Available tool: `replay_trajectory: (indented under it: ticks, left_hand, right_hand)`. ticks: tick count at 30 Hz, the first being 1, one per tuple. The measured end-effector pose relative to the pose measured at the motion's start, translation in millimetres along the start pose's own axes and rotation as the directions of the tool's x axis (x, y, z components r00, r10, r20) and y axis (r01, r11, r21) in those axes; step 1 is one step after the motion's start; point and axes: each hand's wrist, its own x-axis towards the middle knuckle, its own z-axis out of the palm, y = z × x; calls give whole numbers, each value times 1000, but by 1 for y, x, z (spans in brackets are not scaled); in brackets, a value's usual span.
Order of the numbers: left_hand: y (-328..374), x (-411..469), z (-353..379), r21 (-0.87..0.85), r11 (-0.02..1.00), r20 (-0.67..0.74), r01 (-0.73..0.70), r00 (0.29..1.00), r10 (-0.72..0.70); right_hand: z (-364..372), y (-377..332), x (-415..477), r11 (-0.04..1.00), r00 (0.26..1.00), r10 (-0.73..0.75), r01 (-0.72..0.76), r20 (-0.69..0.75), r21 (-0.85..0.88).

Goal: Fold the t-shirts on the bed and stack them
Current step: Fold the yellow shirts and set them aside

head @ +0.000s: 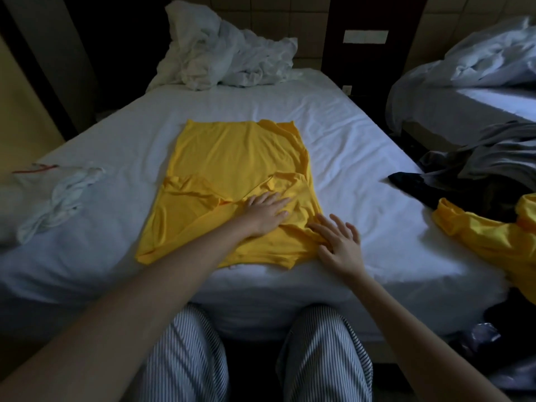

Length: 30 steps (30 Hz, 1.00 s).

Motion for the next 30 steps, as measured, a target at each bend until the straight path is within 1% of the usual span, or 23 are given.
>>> replay_trajectory:
  ticks: [2,5,6,8,9,11,12,13,15,18,19,20,21,22,23,24,26,30]
  left_hand:
    - [-12,-26,-5,-20,998,-34,-67,997,67]
    - [-44,-79,-21,-37,987,-174,-154,974,146]
    - [-58,-98,-26,-26,987,-207,-156,967,148]
    - [-92,-130,-29,6,997,-210,-80,975,79]
    - [-109,-143,-29,-7,1000,-196,-23,980,22]
    - [-136,-161,-23,-97,993,-175,65,981,-81]
    - [-145,-166,-17,-124,989,-167,83,981,-103]
    - [-150,-171,-12,-118,989,-149,85,984,-103]
    - [-153,-179,1,-34,997,-98,69,993,-72]
    - [-155,-186,13,144,988,-67,57,997,-48]
    - [-155,-187,15,147,987,-81,60,996,-49]
    - [-155,-187,15,83,993,-118,85,990,-75]
    - [-151,-188,12,-67,990,-160,121,978,-130]
    - [-146,-189,9,-241,956,-177,167,961,-213]
    - [-142,-189,5,-348,918,-197,191,942,-271]
    - [-137,-189,0,-409,887,-204,215,926,-318]
    - [-129,-193,-8,-458,858,-222,233,905,-364]
    - [-107,-214,-27,-461,866,-311,192,879,-361]
  right_hand:
    - [0,1,-1,997,996,-63,65,67,-34]
    - [-3,3,-6,986,981,-136,148,136,-82]
    - [-3,2,-8,981,977,-156,170,145,-91]
    - [-4,-2,-13,977,972,-160,181,174,-111]
    - [-3,-3,-15,979,974,-146,168,176,-118]
    - [-2,-6,-18,984,981,-117,135,155,-115]
    - [-3,-8,-18,988,982,-101,118,159,-98]
    - [-4,-10,-18,993,982,-80,94,171,-75]
    - [-5,-14,-16,998,982,-37,47,186,-49]
    - [-4,-19,-9,1000,985,14,-16,171,7]
    - [-4,-20,-8,999,984,27,-33,178,30]
    - [-6,-22,-7,997,982,44,-56,185,61]
    - [-9,-26,-6,989,979,83,-103,186,104]
    - [-13,-30,-6,973,973,140,-169,183,156]
    - [-19,-36,-8,953,965,194,-228,174,201]
    - [-23,-40,-9,934,959,230,-264,165,239]
    - [-33,-50,-17,927,965,229,-257,130,272]
    - [-52,-64,-35,947,983,174,-183,56,264]
